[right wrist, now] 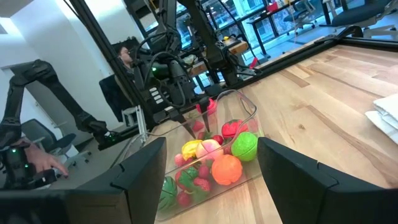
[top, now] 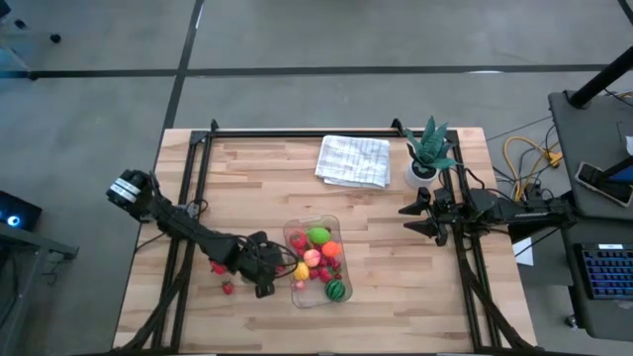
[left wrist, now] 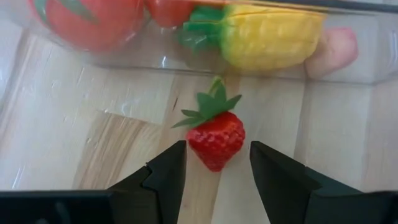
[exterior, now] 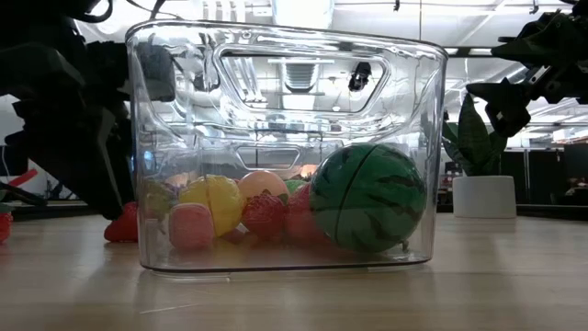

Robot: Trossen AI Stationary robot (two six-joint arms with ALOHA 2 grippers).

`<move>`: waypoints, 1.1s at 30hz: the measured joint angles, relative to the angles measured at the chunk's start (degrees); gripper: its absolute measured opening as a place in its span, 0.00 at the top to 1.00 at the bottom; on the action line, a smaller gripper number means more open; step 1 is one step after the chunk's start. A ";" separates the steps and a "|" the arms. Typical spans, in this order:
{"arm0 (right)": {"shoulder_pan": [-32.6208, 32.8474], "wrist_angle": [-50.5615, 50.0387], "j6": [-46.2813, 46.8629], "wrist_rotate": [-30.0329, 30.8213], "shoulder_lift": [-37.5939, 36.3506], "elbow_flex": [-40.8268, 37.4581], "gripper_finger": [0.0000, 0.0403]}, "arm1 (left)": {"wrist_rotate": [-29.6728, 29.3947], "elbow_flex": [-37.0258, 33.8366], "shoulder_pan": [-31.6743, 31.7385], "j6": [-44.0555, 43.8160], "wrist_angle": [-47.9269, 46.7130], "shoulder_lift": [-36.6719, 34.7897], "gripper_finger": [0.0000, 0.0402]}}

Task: Pick and placing Produce into tupperware
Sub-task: Put the red strawberry into the transparent bin

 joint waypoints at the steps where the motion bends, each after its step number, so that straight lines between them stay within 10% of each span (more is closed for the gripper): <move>1: 0.00 0.00 0.00 0.02 0.02 0.00 0.40 | 0.00 -0.02 0.00 0.00 0.12 0.00 0.59; 33: 0.00 0.00 0.00 0.01 0.02 0.00 0.40 | -2.25 -0.09 2.21 8.76 -4.01 -0.60 0.38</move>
